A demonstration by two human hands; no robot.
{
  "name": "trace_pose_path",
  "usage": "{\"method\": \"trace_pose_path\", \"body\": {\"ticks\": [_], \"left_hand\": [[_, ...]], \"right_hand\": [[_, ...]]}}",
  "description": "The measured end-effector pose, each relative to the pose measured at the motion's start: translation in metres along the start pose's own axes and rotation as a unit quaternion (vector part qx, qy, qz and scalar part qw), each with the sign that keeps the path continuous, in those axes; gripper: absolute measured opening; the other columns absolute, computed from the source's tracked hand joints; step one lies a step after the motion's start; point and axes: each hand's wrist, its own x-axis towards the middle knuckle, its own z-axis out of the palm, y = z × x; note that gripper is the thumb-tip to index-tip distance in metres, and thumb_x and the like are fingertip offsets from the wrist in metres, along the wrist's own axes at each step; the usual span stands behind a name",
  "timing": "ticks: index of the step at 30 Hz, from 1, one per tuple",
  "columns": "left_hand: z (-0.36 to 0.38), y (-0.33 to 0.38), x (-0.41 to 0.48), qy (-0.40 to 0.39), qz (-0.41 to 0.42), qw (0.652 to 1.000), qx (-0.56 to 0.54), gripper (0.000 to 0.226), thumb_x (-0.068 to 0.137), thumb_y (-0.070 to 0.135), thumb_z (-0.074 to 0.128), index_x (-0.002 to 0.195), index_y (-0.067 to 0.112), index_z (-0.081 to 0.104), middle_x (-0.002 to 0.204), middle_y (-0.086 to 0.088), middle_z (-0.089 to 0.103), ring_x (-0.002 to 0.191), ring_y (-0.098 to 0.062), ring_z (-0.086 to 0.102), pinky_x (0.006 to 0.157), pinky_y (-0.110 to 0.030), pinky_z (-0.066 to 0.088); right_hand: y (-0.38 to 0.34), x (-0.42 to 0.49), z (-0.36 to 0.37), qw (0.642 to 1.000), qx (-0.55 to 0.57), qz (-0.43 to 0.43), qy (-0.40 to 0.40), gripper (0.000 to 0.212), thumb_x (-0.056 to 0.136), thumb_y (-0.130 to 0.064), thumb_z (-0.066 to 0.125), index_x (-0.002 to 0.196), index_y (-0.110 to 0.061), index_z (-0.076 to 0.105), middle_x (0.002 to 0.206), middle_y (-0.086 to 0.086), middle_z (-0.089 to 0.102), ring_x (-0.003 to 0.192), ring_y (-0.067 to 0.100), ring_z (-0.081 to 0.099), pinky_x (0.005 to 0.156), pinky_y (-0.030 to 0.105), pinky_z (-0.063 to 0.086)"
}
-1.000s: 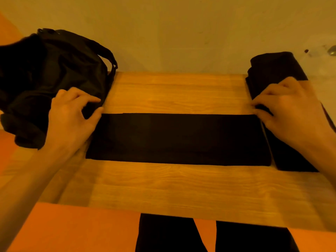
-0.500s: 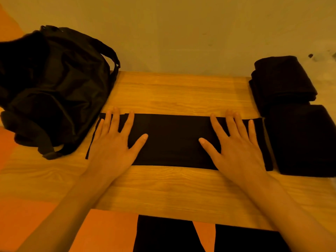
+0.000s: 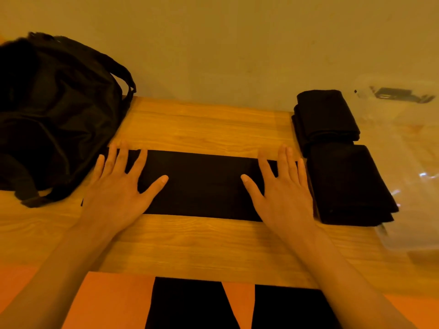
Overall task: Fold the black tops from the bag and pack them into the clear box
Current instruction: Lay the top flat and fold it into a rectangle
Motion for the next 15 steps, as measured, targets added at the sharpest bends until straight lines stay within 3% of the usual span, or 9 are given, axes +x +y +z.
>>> {"method": "trace_pose_path", "body": {"ticks": [3,10,13,15], "left_hand": [[0.004,-0.008,-0.002,-0.006,-0.023,1.0,-0.004,0.095,0.077,0.09,-0.01,0.157,0.04,-0.009,0.167,-0.014,-0.015,0.153,-0.023,-0.02,0.126,-0.04,-0.006],[-0.001,-0.009,-0.004,-0.027,-0.022,0.999,0.006,0.096,0.076,0.09,-0.013,0.158,0.04,-0.01,0.167,-0.016,-0.016,0.154,-0.025,-0.016,0.126,-0.041,-0.002],[-0.019,0.008,-0.016,-0.006,-0.021,1.0,0.019,0.097,0.081,0.086,-0.013,0.161,0.033,0.0,0.169,-0.015,-0.008,0.156,-0.026,-0.011,0.125,-0.04,-0.007],[-0.03,0.029,-0.022,0.021,-0.04,0.999,0.003,0.094,0.087,0.083,-0.008,0.162,0.029,0.006,0.169,-0.014,-0.004,0.156,-0.025,-0.009,0.123,-0.038,-0.01]], "right_hand": [[0.008,-0.002,0.012,0.998,0.024,0.058,-0.029,0.079,0.095,-0.073,-0.001,0.16,-0.03,-0.007,0.165,0.024,-0.012,0.153,0.034,-0.017,0.126,0.049,0.001],[0.009,-0.005,0.006,0.996,0.041,0.057,-0.061,0.081,0.091,-0.074,-0.001,0.159,-0.031,-0.015,0.164,0.025,-0.016,0.151,0.034,-0.022,0.125,0.049,-0.003],[-0.003,-0.009,-0.006,0.999,0.022,0.018,-0.044,0.081,0.092,-0.075,-0.008,0.159,-0.03,-0.015,0.164,0.025,-0.012,0.152,0.034,-0.019,0.125,0.048,-0.009],[-0.018,-0.001,-0.015,0.996,0.039,-0.073,-0.034,0.083,0.088,-0.078,-0.008,0.158,-0.034,-0.013,0.165,0.016,-0.014,0.152,0.029,-0.021,0.124,0.046,-0.011]]}}
